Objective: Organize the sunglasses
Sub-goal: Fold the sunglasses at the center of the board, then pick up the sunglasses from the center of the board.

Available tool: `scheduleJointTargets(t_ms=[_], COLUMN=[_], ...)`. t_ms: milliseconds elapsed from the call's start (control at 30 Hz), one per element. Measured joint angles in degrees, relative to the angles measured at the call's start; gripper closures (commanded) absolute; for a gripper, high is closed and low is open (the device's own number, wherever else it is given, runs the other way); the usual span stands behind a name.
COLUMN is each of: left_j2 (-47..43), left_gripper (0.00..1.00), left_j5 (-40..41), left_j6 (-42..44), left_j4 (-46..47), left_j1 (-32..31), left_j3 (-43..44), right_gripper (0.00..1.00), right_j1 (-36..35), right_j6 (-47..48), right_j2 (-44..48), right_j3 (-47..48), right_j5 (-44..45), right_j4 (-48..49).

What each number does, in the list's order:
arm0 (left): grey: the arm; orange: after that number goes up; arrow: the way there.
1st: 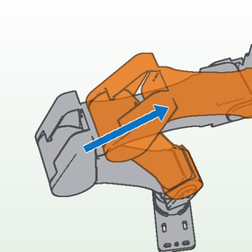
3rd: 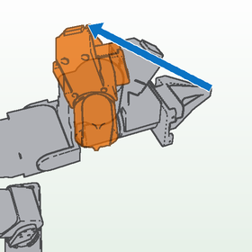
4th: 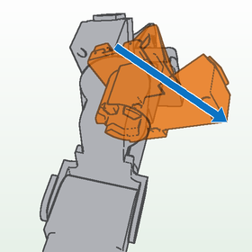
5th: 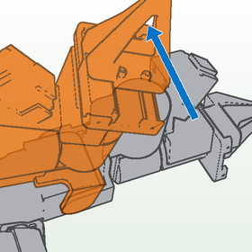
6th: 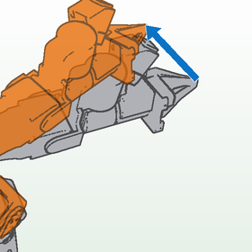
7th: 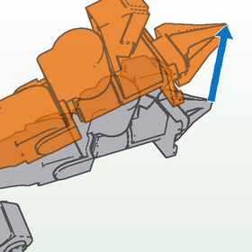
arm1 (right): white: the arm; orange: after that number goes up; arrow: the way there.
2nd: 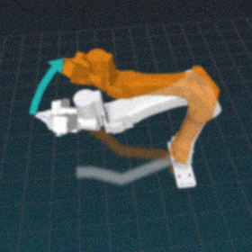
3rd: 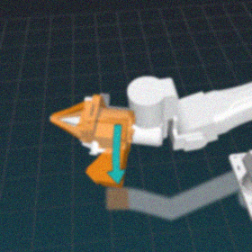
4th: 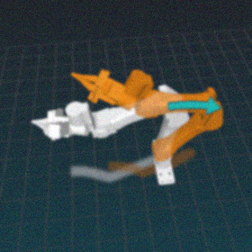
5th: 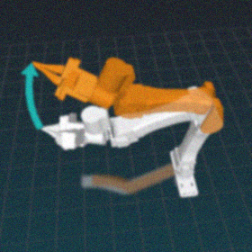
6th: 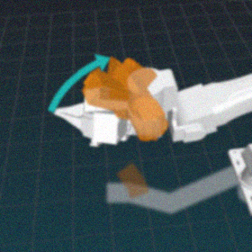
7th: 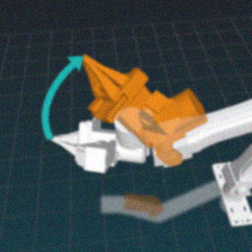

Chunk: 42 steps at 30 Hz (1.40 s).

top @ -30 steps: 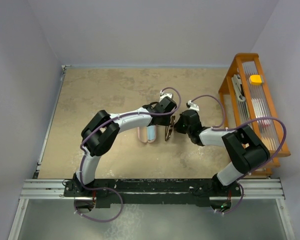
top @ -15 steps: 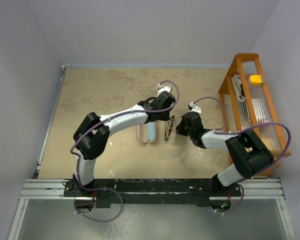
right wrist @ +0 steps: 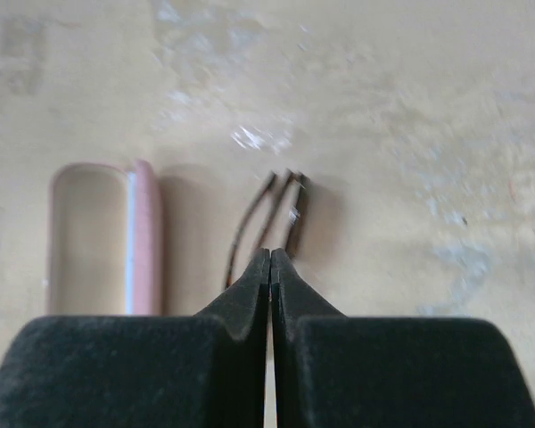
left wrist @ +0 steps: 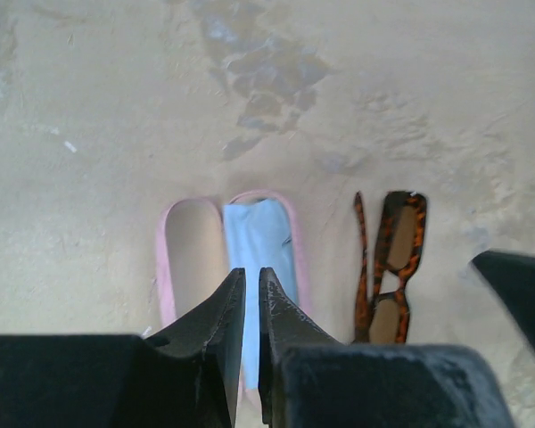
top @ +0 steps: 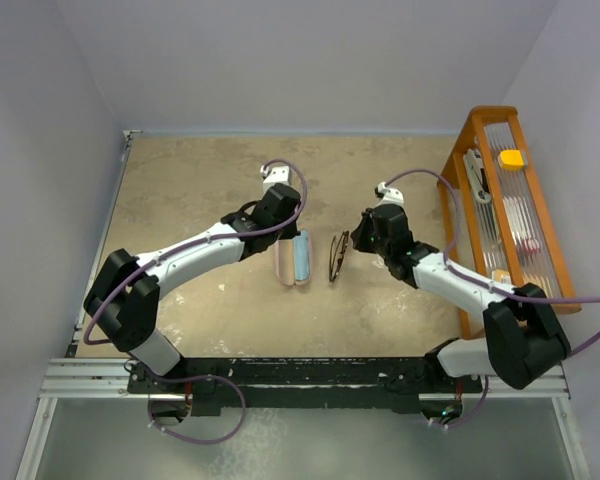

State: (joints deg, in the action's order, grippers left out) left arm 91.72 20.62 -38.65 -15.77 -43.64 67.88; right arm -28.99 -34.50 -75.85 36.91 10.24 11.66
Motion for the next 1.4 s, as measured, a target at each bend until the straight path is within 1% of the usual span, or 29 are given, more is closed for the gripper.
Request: scheduleJointTargets(t_ms=[133,233,367,433,633,967,1400], left_j2=[0.0,-0.02,-0.57,-0.68,-0.87,-1.77,-4.33], left_gripper=[0.92,0.92,0.92,0.91,0.86,0.87,0.87], left_j5=[-0.04,-0.26,-0.5,-0.48,-0.46,0.87,2.34], left_j6=[-0.33,-0.33,-0.35,-0.35,-0.35,-0.26,-0.24], left_j4=[0.37,1.07,2.08,2.56,3.08,4.39,6.82], left_j1=[0.5,0.5,0.79,1.03,1.57,2.08,2.71], left_j3=[-3.39,-4.31,-5.14,-5.27,-5.66,-7.58,-10.03], right_gripper=[1.0,1.0,1.0,1.0,1.0,1.0,1.0], right_j1=[-0.24,-0.26,-0.26,-0.26,-0.37,-0.59,-0.59], right_j6=[1.25,1.68,1.68,1.68,1.68,1.7,1.75], right_j2=[-2.69,-4.81,-8.0,-8.92,-8.9,-8.96,-9.22], right_j3=[6.78,8.22,8.22,8.04,6.78,3.08,1.25], right_j5=[-2.54,-4.02,-5.55,-5.99,-6.78,-6.6,-4.55], right_j4=[-1.92,-2.32,-3.32,-3.72,-3.98,-4.11,-4.5])
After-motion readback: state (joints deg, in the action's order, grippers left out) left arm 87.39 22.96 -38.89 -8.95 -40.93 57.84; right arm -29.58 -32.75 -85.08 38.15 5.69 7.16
